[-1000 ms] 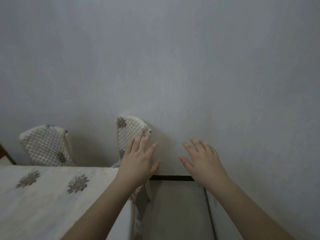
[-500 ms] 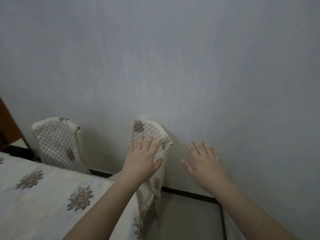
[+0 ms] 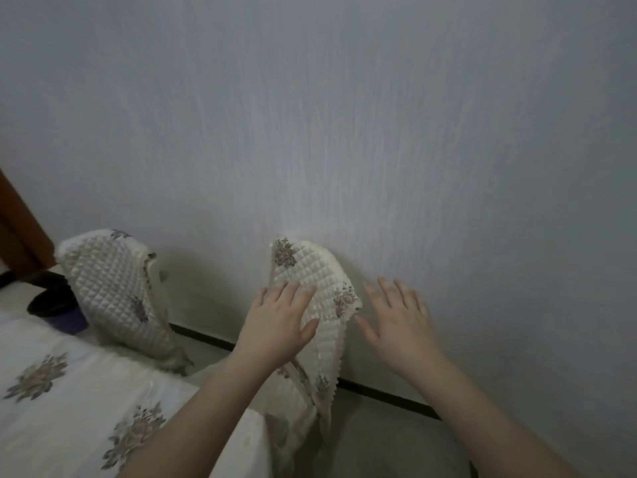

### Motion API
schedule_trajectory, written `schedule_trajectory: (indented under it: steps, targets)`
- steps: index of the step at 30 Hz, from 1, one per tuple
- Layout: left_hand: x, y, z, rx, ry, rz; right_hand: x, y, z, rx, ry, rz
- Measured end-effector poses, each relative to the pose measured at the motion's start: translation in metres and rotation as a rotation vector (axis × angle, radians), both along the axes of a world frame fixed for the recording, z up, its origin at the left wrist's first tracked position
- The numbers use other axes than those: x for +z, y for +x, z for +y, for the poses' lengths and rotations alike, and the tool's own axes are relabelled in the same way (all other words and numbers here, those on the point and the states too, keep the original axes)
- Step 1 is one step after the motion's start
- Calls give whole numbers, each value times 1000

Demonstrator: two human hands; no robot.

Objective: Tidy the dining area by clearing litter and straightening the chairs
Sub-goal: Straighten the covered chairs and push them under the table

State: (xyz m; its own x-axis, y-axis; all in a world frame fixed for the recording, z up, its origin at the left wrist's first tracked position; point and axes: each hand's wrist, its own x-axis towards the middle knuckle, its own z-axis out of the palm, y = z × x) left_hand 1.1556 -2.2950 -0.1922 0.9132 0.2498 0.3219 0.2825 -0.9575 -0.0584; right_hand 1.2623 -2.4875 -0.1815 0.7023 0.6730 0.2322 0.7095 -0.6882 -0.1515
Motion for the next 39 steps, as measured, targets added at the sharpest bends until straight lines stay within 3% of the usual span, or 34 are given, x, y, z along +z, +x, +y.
schedule_trajectory:
  steps: [9, 20, 32, 39]
  targets:
    - [-17, 122, 45, 48, 56, 82, -14, 123, 43, 94, 68, 112]
    - [-65, 168, 115, 82, 35, 118, -59, 187, 128, 214, -11, 204]
    - [-115, 263, 223, -110, -69, 135, -118, 230, 210, 64, -164, 291]
    - [-132, 318, 272, -216, -135, 342, -150, 232, 219, -17, -183, 462]
